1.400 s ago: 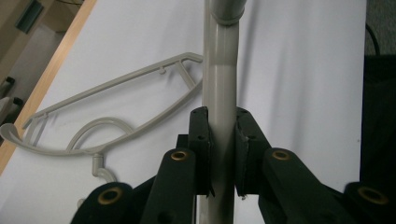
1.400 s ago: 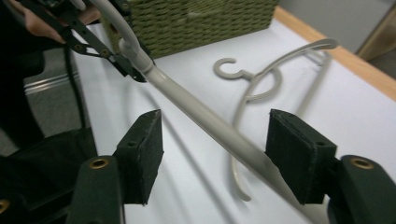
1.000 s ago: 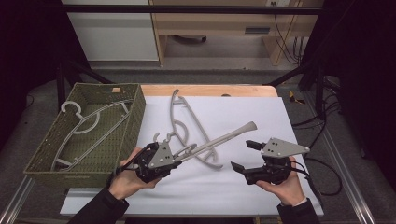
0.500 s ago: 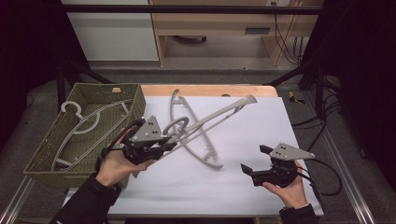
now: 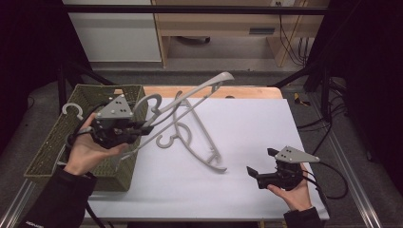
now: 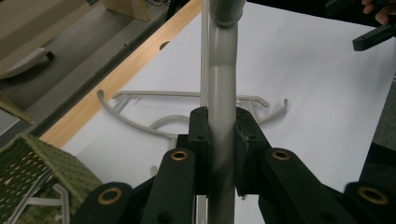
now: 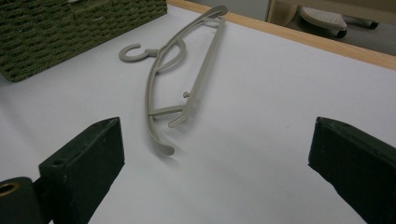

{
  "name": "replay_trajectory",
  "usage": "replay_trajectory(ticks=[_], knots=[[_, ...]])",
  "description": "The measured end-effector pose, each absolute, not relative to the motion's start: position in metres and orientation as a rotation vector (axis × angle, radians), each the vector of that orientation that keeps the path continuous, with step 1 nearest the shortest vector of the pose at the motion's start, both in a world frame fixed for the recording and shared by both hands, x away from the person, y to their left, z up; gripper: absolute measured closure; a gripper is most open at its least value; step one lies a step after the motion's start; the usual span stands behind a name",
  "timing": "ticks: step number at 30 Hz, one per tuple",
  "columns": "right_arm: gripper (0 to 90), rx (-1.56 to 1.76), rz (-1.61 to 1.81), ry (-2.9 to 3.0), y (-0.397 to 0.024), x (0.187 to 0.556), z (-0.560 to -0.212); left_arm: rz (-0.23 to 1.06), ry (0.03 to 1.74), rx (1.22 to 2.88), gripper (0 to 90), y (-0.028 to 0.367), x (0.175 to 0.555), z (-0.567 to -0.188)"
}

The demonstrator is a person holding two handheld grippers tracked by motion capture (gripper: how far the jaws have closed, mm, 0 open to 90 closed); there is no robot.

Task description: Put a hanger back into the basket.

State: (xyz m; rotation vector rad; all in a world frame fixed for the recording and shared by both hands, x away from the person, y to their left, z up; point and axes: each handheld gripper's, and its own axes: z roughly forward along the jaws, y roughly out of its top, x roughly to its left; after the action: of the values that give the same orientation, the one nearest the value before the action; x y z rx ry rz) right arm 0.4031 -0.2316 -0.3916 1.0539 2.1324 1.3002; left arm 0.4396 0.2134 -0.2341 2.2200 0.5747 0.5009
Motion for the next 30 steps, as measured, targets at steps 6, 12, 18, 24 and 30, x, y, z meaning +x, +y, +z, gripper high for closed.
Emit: replay_trajectory(ticks=[6, 12, 18, 24, 30], knots=[[4.2, 1.056, 1.308, 2.13, -0.232, 0.403, -0.391, 0.535, 0.646, 2.22, 79.6, 0.245, 0.45, -0.226], [4.3, 1.05, 1.31, 2.137, -0.231, 0.404, -0.392, 0.558, 0.719, 2.232, 79.6, 0.278, 0.463, -0.23], [4.3, 1.059, 1.308, 2.144, -0.23, 0.404, -0.393, 0.566, 0.769, 2.241, 79.6, 0.304, 0.473, -0.238], [4.3, 1.055, 1.306, 2.152, -0.23, 0.405, -0.393, 0.573, 0.825, 2.263, 79.5, 0.326, 0.479, -0.244], [4.4, 1.054, 1.305, 2.153, -0.229, 0.405, -0.394, 0.574, 0.881, 2.257, 79.5, 0.351, 0.483, -0.251]])
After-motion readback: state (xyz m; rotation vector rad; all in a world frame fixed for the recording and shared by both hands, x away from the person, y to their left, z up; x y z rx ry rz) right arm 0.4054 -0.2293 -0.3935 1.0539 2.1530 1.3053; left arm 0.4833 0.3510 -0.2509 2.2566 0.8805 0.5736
